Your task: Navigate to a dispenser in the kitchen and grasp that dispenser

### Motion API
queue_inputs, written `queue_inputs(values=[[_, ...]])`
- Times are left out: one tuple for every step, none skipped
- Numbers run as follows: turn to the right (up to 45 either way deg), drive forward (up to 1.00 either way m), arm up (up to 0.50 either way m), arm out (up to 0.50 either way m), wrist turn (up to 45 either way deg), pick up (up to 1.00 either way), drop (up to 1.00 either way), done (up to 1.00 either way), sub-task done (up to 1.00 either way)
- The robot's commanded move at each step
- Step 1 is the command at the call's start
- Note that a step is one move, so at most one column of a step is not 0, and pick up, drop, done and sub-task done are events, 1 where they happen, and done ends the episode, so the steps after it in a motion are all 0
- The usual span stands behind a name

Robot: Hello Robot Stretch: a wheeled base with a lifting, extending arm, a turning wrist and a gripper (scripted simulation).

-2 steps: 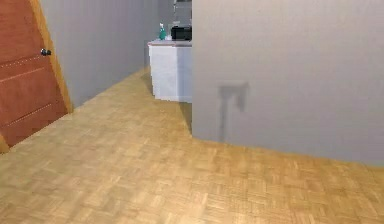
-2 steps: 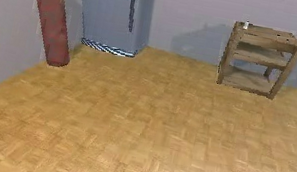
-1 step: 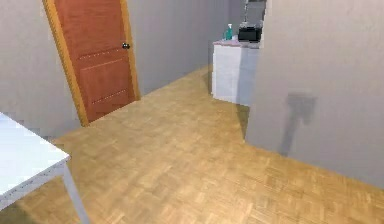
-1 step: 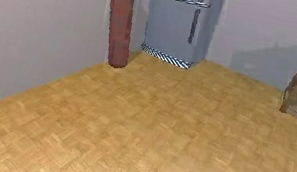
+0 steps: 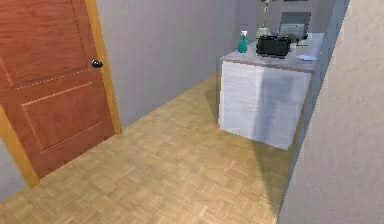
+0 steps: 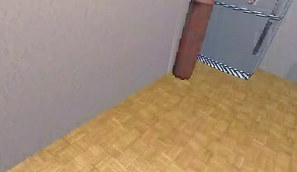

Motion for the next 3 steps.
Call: queue_inputs(values=[[0.0, 0.45, 0.00, 0.00, 0.0, 0.00, 0.00, 0.00, 0.00], [18.0, 0.00, 0.00, 0.00, 0.0, 0.00, 0.00, 0.00, 0.00], [0.0, 1.00, 0.00, 0.00, 0.0, 0.00, 0.00, 0.00, 0.00]])
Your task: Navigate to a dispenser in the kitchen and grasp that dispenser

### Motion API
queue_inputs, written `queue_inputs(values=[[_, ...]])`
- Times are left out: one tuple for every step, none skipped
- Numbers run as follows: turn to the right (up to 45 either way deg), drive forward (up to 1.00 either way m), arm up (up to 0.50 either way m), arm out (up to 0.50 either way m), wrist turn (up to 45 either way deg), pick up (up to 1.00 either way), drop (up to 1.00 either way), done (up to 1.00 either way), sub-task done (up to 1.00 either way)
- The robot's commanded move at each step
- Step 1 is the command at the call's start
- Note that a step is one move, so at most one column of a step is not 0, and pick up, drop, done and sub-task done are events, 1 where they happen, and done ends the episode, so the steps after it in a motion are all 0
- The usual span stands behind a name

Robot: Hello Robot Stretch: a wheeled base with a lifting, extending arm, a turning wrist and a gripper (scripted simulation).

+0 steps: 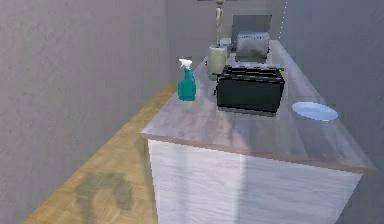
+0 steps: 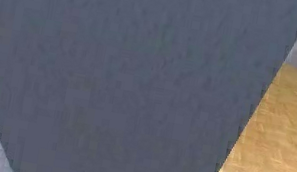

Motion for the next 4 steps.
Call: queue_inputs(values=[[18.0, 0.00, 0.00, 0.00, 0.0, 0.00, 0.00, 0.00, 0.00], [0.0, 0.10, 0.00, 0.00, 0.0, 0.00, 0.00, 0.00, 0.00], [-45.0, 0.00, 0.00, 0.00, 0.0, 0.00, 0.00, 0.00, 0.00], [-45.0, 0.00, 0.00, 0.00, 0.0, 0.00, 0.00, 0.00, 0.00]])
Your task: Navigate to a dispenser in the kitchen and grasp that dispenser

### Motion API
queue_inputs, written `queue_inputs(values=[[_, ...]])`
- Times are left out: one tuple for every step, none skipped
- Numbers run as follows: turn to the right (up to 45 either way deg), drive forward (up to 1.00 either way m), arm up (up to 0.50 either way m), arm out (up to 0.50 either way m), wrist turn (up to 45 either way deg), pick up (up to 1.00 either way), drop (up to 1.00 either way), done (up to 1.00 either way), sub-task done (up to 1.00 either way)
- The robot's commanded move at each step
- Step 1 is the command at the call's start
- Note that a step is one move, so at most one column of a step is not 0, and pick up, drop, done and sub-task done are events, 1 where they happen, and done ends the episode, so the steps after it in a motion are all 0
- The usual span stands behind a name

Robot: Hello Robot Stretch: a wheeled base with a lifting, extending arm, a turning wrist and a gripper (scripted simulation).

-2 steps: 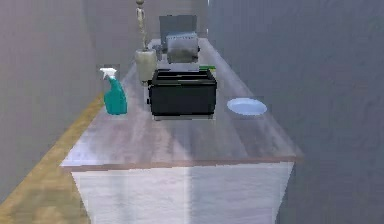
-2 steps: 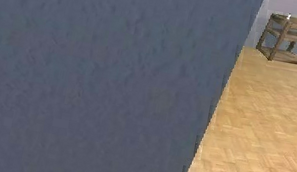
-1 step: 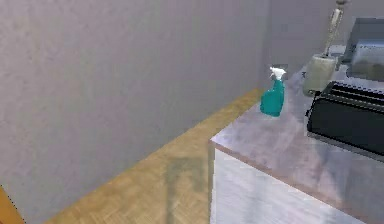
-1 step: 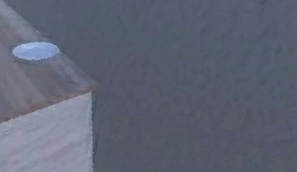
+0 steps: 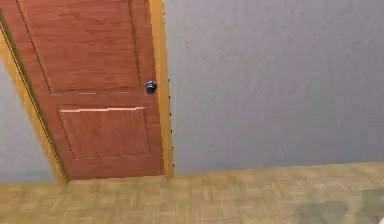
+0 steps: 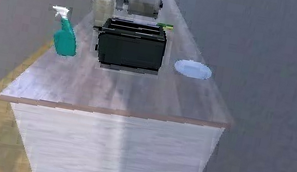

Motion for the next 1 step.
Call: queue_inputs(values=[[-21.0, 0.00, 0.00, 0.00, 0.0, 0.00, 0.00, 0.00, 0.00]])
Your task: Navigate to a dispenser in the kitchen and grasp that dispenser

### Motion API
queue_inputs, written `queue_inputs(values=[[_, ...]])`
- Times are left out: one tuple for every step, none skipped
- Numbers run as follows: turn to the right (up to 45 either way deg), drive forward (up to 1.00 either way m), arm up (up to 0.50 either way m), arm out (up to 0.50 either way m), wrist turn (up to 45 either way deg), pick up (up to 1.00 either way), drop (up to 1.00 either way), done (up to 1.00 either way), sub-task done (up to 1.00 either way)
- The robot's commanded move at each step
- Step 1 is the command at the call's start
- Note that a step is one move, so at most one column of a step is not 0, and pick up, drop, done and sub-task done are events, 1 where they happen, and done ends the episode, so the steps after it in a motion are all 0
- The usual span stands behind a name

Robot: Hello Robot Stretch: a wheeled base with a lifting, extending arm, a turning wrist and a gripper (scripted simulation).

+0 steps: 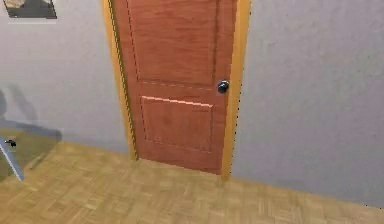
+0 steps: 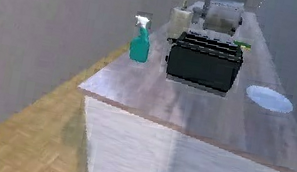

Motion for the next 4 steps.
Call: queue_inputs(values=[[45.0, 0.00, 0.00, 0.00, 0.0, 0.00, 0.00, 0.00, 0.00], [45.0, 0.00, 0.00, 0.00, 0.0, 0.00, 0.00, 0.00, 0.00], [21.0, 0.00, 0.00, 0.00, 0.0, 0.00, 0.00, 0.00, 0.00], [0.0, 0.35, 0.00, 0.00, 0.0, 0.00, 0.00, 0.00, 0.00]])
